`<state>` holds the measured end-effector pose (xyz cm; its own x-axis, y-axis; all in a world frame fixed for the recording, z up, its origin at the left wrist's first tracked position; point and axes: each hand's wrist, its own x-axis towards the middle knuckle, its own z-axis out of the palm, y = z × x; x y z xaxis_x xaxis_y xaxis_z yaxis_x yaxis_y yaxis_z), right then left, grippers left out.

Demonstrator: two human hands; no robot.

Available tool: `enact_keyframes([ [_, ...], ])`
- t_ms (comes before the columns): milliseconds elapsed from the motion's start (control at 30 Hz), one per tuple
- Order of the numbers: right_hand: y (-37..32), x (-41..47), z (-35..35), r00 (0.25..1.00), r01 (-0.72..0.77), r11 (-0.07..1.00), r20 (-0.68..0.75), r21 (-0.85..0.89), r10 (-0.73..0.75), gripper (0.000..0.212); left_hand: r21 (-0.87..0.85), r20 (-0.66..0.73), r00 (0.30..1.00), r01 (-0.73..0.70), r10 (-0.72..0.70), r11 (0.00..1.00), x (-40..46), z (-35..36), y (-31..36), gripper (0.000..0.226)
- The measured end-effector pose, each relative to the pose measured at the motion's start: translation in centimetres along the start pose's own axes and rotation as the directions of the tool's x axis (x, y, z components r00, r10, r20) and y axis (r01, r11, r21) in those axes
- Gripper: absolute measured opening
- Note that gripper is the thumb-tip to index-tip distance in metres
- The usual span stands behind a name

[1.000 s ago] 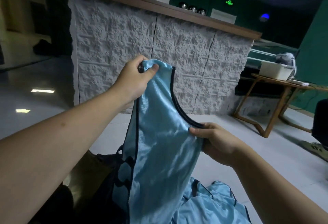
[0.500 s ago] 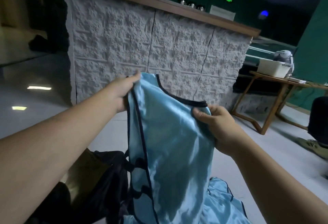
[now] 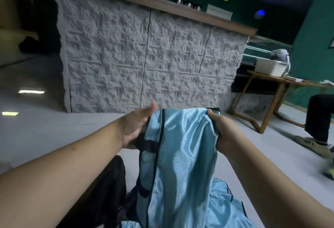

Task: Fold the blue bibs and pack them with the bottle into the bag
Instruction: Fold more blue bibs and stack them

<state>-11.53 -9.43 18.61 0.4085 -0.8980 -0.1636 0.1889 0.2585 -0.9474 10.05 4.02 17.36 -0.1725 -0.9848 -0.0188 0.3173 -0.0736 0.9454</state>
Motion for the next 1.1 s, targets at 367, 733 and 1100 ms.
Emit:
enact_keyframes([
  [367,2.2,-1.6,-1.0,0.855,0.071,0.987,0.519,-0.143,0.014,0.044,0.053,-0.429,0.902,-0.030,0.050,0.998,0.8,1.8,2.7,0.024],
  [733,0.4,-2.9,2.4,0.982,0.173,0.955,0.122,-0.241,-0.147,0.005,0.095,-0.530,0.808,0.359,-0.258,0.928,0.7,-0.9,3.6,0.025],
  [1100,-1.1,-2.6,1.8,0.987,0.138,0.990,0.085,0.016,-0.139,0.022,-0.040,-0.302,0.951,-0.088,0.071,0.995,0.2,0.7,2.3,0.121],
])
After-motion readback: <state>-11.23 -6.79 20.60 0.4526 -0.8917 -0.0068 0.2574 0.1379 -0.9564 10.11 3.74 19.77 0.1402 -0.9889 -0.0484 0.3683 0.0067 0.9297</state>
